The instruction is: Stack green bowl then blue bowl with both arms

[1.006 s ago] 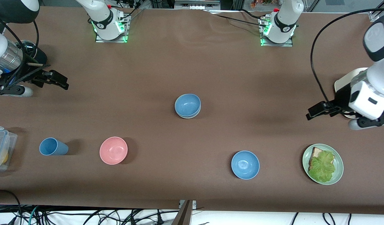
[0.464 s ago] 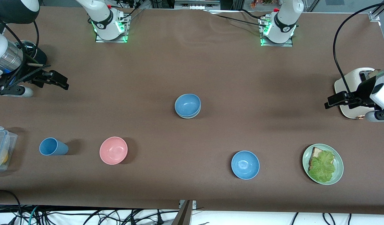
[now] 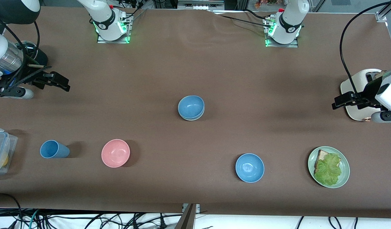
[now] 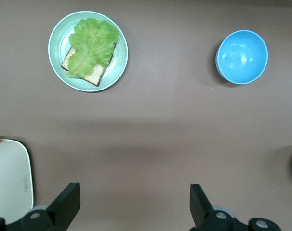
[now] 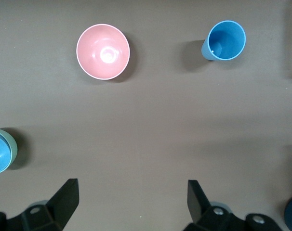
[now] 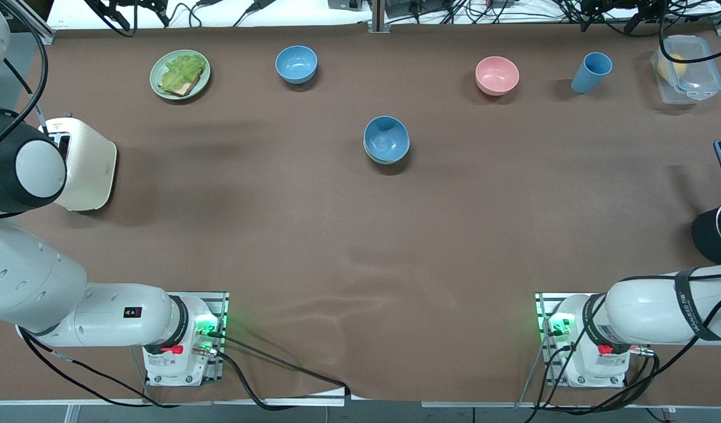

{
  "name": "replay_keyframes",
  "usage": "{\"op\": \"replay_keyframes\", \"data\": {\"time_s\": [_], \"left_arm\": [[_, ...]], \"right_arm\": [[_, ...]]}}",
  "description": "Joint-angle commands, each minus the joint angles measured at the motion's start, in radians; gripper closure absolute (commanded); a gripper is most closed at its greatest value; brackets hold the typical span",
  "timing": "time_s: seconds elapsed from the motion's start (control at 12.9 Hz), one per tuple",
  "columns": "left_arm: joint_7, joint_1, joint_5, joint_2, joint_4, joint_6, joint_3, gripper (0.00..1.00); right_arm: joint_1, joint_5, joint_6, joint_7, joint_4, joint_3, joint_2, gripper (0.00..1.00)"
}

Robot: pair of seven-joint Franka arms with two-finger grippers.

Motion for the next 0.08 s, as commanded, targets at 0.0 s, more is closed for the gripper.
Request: {"op": "replay_keyframes", "data": {"time_s": [0.0], "left_arm": [[-0.002,-0.012,0.026,-0.022,-0.023,-0.006,-0.001,0.00]], "right_arm": [[-0.005,-0.010,-0.003,-0.004,0.023,0.007,0.006,0.01]]}}
